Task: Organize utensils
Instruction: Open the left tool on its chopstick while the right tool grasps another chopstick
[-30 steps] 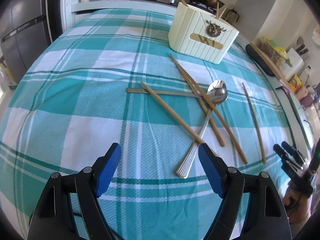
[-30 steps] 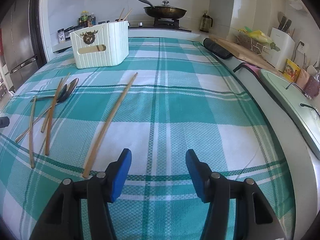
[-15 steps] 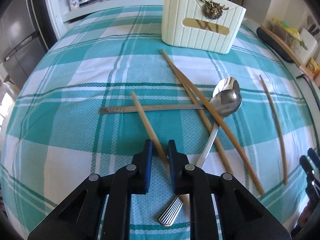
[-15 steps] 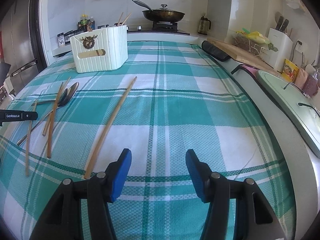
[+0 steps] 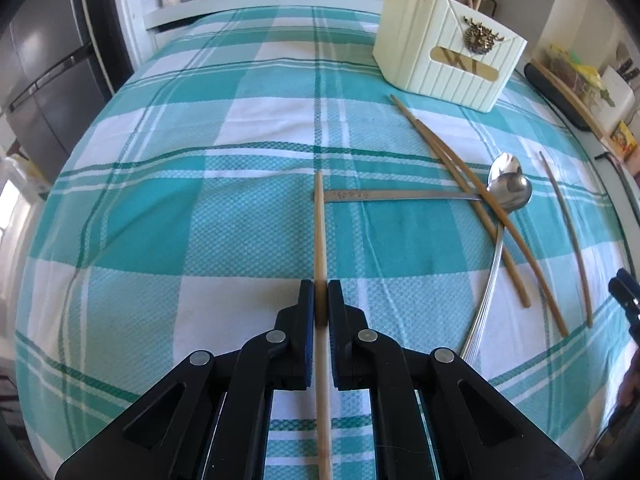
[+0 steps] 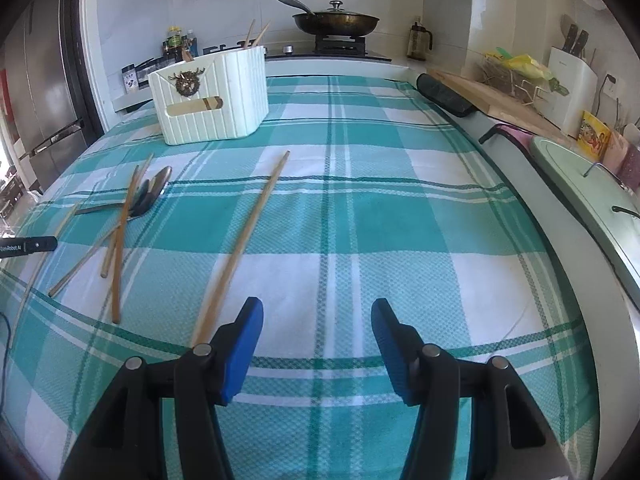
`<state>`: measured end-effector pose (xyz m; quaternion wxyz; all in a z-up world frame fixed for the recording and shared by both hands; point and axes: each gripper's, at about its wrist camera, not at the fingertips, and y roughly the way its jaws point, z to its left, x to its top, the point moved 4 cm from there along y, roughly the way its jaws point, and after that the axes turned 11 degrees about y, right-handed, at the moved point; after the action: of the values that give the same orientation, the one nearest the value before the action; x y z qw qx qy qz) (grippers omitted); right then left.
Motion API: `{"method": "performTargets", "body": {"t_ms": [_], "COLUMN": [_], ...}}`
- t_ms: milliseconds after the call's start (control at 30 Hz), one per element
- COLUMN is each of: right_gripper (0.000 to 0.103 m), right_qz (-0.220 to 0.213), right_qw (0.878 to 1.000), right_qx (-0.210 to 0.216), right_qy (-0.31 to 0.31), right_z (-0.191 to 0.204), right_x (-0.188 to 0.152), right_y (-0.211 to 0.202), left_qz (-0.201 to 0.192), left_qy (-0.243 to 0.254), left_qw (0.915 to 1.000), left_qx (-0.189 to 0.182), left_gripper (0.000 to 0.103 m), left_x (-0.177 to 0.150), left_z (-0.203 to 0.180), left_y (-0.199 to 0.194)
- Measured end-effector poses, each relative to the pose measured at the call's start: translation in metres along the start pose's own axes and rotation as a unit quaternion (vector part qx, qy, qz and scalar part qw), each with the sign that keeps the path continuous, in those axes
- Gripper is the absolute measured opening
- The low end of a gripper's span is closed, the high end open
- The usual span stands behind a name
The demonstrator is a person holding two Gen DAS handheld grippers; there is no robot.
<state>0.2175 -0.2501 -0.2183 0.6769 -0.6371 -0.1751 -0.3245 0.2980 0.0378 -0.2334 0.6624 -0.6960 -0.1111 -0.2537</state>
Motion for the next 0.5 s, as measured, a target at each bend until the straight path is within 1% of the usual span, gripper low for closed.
{"method": "performTargets", "body": {"t_ms": [67,133,167,200,233,267,300,333,367,400,433,467,500], "right_gripper": [0.057,0.057,0.057,0.057,0.057,0.057,0.057,0.056,0.049,0.04,0.032,0.017,0.009], "right_qz": [0.009,0.031,0.043,0.045,0.043,0.044,0.051,0.058,0.064,0.06,0.059,0.057,0.059], "right_qw": [1.0,0.999,0.998,0.998,0.997,0.997,0.996,0.995,0.995,0.995,0.995,0.995,0.995], "right_qx": [0.027,0.042,0.043,0.04,0.036,0.029,0.02,0.016,0.015,0.019,0.014,0.007,0.001], "right_qy": [-0.002,-0.013,-0.024,-0.036,-0.047,-0.061,-0.073,-0.079,-0.08,-0.077,-0.076,-0.076,-0.075], "right_z": [0.015,0.03,0.039,0.047,0.054,0.059,0.064,0.066,0.067,0.066,0.065,0.063,0.059], "right_x": [0.008,0.013,0.015,0.017,0.017,0.016,0.015,0.013,0.01,0.01,0.009,0.008,0.009], "right_y": [0.002,0.012,0.019,0.025,0.03,0.036,0.042,0.047,0.051,0.049,0.048,0.046,0.044], "left_qz": [-0.004,-0.008,-0.009,-0.011,-0.012,-0.013,-0.015,-0.015,-0.013,-0.013,-0.015,-0.015,-0.016], "left_qy": [-0.001,-0.001,0.001,0.004,0.008,0.011,0.013,0.016,0.018,0.022,0.023,0.023,0.022], "left_qw": [1.0,0.9999,0.9999,0.9999,0.9998,0.9996,0.9994,0.9993,0.9992,0.999,0.9988,0.9986,0.9986], "left_qx": [0.003,0.008,0.009,0.011,0.016,0.022,0.027,0.032,0.034,0.037,0.04,0.044,0.045], "left_gripper": [0.006,0.009,0.016,0.027,0.034,0.049,0.057,0.058,0.058,0.06,0.062,0.066,0.067], "left_x": [-0.001,-0.002,-0.002,-0.004,-0.006,-0.007,-0.01,-0.013,-0.016,-0.019,-0.022,-0.024,-0.026], "left_z": [0.0,-0.001,-0.002,-0.003,-0.004,-0.003,-0.003,-0.002,-0.001,0.0,0.001,0.003,0.005], "left_y": [-0.001,-0.001,-0.002,-0.004,-0.005,-0.006,-0.007,-0.008,-0.008,-0.008,-0.009,-0.01,-0.011]}}
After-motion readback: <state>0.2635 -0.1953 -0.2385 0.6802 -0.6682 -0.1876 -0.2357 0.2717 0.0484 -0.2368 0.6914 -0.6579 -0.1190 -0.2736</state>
